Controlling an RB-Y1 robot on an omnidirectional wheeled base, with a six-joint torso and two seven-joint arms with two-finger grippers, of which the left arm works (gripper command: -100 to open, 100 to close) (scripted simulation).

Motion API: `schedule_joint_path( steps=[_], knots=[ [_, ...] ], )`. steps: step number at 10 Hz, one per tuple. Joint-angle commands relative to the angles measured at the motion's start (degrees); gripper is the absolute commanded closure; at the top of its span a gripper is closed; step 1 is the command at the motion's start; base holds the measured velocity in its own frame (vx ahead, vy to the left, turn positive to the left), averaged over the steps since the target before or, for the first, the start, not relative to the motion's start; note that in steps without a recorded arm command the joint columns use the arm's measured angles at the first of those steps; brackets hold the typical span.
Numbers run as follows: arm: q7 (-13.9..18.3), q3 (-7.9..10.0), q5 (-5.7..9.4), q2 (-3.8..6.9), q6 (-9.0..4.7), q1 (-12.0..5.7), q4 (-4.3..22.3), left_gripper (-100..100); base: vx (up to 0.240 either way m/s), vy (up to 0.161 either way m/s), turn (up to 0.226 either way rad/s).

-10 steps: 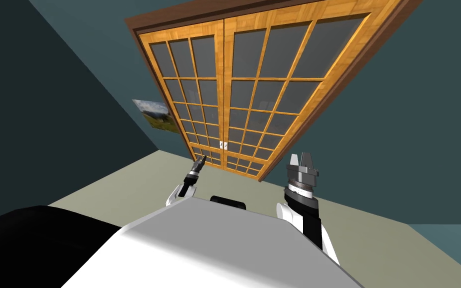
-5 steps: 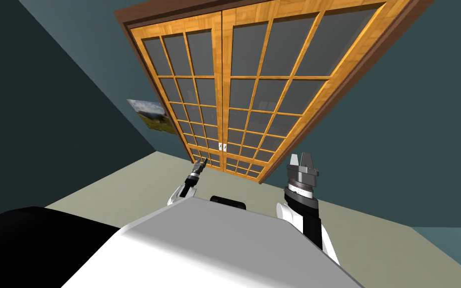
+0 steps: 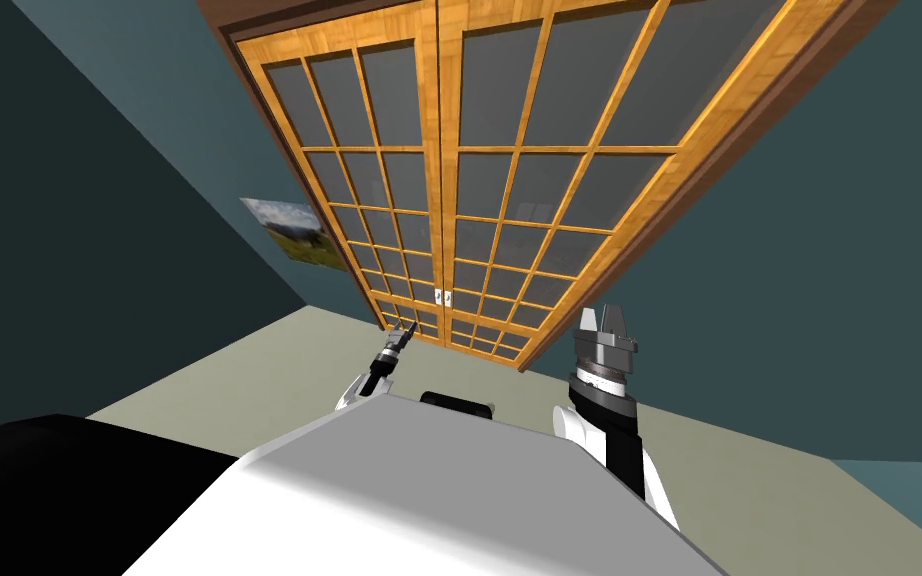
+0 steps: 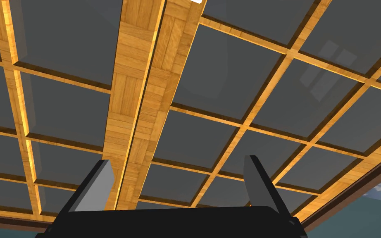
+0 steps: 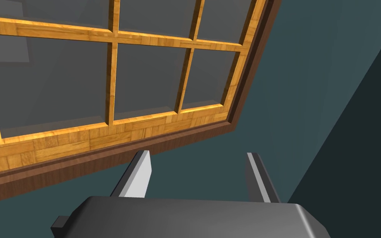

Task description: Pull the door open

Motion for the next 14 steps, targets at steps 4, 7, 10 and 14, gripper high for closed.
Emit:
schedule_joint_path(
  steps=[4,7,10,14],
  knots=[
    [-5.86,0.54,-1.36,0.22,-2.13,-1.92,6.59,-100,0.094,0.002,-0.015],
    [-9.22,0.85,-2.17,0.37,-3.25,-3.05,10.33,-100,0.102,0.000,-0.014],
    [-12.21,1.12,-2.89,0.50,-4.25,-4.08,13.64,-100,0.097,0.010,-0.013],
    [-16.39,1.48,-3.90,0.65,-5.64,-5.59,18.25,-100,0.101,0.001,-0.016]
  ],
)
